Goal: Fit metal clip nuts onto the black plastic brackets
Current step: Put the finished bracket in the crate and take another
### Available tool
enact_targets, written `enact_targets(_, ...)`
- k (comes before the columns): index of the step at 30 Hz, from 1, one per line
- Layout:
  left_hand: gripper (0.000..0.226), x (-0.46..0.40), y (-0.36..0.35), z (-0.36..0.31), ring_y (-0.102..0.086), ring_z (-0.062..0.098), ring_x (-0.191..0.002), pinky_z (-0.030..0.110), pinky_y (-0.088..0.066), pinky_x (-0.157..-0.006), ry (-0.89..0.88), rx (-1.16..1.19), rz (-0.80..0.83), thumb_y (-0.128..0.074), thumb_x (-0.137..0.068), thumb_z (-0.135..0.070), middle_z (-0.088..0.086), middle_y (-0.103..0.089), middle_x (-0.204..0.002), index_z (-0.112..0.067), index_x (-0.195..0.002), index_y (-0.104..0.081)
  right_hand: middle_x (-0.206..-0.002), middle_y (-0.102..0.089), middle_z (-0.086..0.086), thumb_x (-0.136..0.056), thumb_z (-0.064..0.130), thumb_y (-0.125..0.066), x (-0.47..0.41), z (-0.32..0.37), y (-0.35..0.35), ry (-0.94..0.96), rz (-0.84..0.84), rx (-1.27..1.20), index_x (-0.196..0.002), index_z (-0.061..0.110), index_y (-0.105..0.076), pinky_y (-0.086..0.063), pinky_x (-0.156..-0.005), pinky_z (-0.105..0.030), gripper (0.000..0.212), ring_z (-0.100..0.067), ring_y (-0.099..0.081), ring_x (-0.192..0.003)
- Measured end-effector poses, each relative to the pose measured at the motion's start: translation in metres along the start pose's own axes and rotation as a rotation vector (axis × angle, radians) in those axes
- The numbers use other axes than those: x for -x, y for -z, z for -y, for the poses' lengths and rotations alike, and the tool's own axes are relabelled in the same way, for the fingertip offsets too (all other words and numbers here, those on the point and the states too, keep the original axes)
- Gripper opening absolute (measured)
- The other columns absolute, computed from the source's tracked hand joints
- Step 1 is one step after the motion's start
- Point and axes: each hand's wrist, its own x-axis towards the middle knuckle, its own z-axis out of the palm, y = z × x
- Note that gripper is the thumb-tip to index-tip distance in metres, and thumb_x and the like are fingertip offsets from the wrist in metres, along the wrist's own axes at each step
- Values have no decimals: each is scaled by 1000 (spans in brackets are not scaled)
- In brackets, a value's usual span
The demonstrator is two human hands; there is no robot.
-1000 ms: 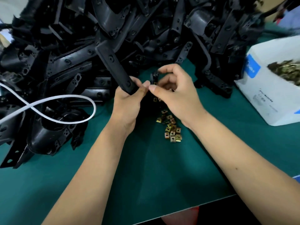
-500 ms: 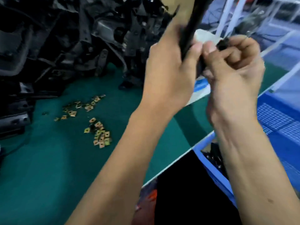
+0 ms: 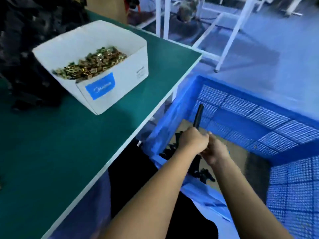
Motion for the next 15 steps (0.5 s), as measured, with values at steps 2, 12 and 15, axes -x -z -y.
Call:
enact_targets(2, 58, -10, -17, 28, -60, 36, -127, 36, -48, -96, 94, -22, 94, -59, -97, -48, 21, -62, -137, -1, -131, -61, -71, -49, -9, -109, 13, -46, -20, -22, 19, -98, -74, 72, -82, 14, -51, -46, -55, -28, 27, -19, -50, -61)
enact_targets(12, 36, -17, -3, 29, -64, 29, -93, 36, -46, -76, -97, -10, 3, -50, -104, -43, 3, -67, -88, -17, -81, -61, -84, -67, -13, -104, -1, -45, -16, -43, 5, -116, -78, -11, -108, -4, -63, -54, -61, -31, 19, -22, -66, -69)
enact_targets(15, 24, -8, 29, -7, -66, 25, -99, 35, -50, -83, -301, 34, -166, -56, -103, -37, 1, -74, -99, -18, -90, -66, -57, -55, -6, -95, -6, -47, 7, -12, -30, 56, -22, 12, -76, 9, -55, -40, -45, -23, 26, -14, -51, -44)
